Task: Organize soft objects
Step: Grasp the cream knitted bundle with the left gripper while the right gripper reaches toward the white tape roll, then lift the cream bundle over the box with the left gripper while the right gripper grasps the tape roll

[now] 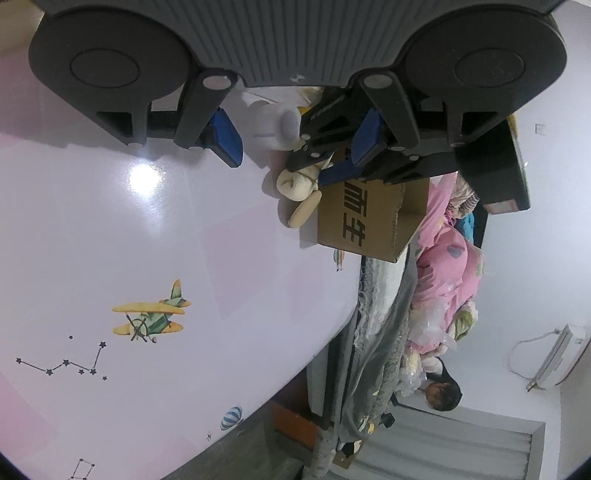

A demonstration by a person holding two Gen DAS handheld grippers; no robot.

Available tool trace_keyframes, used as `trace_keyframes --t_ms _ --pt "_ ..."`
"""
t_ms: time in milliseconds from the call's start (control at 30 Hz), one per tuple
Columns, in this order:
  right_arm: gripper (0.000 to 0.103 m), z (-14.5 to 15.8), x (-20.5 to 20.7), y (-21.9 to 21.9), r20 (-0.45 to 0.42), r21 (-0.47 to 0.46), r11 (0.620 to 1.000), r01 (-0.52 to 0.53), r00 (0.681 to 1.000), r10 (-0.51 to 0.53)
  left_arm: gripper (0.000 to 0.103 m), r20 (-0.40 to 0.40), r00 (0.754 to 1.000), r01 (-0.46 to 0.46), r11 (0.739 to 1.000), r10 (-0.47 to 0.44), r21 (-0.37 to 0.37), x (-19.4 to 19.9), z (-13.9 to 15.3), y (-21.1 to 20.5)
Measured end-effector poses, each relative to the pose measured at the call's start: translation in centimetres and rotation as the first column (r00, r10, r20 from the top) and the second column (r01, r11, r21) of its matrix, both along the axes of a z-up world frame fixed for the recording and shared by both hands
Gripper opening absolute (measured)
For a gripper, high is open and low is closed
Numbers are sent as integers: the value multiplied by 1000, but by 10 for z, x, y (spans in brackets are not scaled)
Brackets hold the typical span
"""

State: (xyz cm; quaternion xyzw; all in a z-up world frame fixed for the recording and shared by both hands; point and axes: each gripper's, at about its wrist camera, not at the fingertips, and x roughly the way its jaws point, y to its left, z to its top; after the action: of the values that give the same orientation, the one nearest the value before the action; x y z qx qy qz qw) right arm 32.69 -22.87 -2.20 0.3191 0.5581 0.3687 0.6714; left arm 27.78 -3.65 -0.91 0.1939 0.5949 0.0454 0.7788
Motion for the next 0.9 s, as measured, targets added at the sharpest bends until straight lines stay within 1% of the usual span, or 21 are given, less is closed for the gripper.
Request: trace_keyframes --t_ms 133,167,200,233,300,367,467,600,700,800,900 --pt "41 -2 0 -7 -5 19 1000 6 1000 -5 32 -1 1000 1 1000 -1 26 5 -5 -1" --pt "41 -2 -1 -10 -7 23 1000 8 1000 -7 30 0 1000 -3 1000 3 29 6 -5 -2" --pt "41 -3 -1 -11 -8 25 1000 9 1000 -9 26 4 1000 -4 999 4 36 5 -5 -4" --pt "41 -3 -1 -12 -9 27 1000 9 1000 -9 25 12 1000 -5 999 4 47 4 -5 -5" --pt "41 -2 -2 -14 -10 31 999 13 1000 -13 21 23 1000 -13 999 12 43 3 -4 -4" --pt "41 -1 -2 -15 -7 33 999 16 1000 -16 20 35 999 -10 999 8 49 0 -2 -6" --pt "41 1 -3 -17 -3 36 999 25 1000 -25 19 63 998 -6 1000 4 25 -6 7 -6" --pt "41 5 -5 -19 3 28 999 41 999 -41 19 122 993 6 1000 -5 -9 -16 31 -8" --pt "41 9 -8 -22 13 27 998 56 998 -56 19 174 985 7 999 2 -54 -28 52 -6" --pt "41 16 -13 -25 30 25 997 69 997 -70 19 230 973 10 995 14 -102 -42 76 1" --pt "41 25 -16 -18 57 -5 998 62 996 -62 19 290 956 10 988 36 -157 -62 101 10"
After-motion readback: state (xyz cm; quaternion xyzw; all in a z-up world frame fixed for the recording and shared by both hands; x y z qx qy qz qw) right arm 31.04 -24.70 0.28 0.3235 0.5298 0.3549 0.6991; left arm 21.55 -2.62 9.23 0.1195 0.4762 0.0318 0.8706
